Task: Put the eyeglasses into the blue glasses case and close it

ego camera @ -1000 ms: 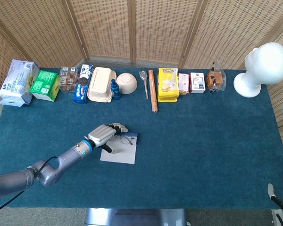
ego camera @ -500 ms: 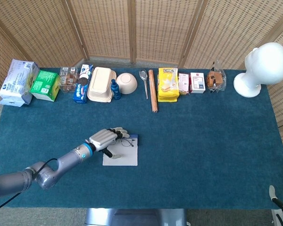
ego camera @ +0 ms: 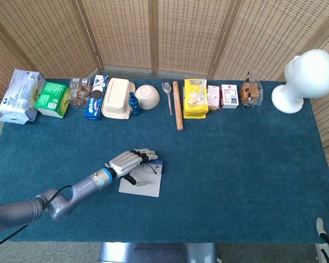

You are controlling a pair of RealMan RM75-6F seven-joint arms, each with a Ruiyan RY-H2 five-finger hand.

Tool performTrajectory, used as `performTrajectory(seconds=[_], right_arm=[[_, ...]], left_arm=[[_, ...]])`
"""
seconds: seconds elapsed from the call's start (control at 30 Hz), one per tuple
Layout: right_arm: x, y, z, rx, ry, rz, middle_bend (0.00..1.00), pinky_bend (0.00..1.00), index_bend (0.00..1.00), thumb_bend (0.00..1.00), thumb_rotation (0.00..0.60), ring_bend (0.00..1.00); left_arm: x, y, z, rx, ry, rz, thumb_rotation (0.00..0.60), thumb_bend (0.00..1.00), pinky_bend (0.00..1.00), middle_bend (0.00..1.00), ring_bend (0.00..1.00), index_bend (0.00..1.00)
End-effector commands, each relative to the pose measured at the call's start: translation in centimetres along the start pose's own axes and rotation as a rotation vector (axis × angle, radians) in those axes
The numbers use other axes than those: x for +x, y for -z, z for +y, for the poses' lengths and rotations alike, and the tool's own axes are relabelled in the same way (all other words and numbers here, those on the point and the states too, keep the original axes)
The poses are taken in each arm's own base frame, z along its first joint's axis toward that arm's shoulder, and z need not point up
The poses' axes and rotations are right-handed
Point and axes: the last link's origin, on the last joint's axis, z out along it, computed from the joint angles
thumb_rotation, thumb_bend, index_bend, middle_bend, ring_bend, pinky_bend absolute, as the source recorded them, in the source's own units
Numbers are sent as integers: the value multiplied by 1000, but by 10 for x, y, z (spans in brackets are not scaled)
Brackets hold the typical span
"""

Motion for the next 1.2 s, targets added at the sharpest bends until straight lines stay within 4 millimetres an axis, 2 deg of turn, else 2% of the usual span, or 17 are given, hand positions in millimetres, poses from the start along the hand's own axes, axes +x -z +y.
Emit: performTrajectory(seconds=[0.03,0.17,0.37,0.57,0.73,1.2], right_arm=[[0,-1,0,0,0,-1,183,86,0,328,600,0],[-2,0,1,-4,-2,-6,183,86,0,328,600,0],[0,1,2,-9,0,0,184,86,0,329,600,0],[1,1,3,-11,-4,5,184,86,0,329,600,0],[1,2,3,-11,-5,6,184,87,0,329,600,0],[0,2,1,0,-10,8,184,89,0,329,600,0]], left_arm=[[2,1,-3,11,16,5,430,226,95,46,0,69],[-2,0,-6,29,11,-31,428,226,93,32,0,49],[-5,-6,1,15,-7,-50,421,227,93,35,0,24],[-6,-8,10,-6,-49,-80,408,225,78,93,0,86],[-5,-4,11,-9,-68,-96,397,225,79,130,0,118],[-9,17,12,-1,-57,-132,392,226,80,141,0,104]])
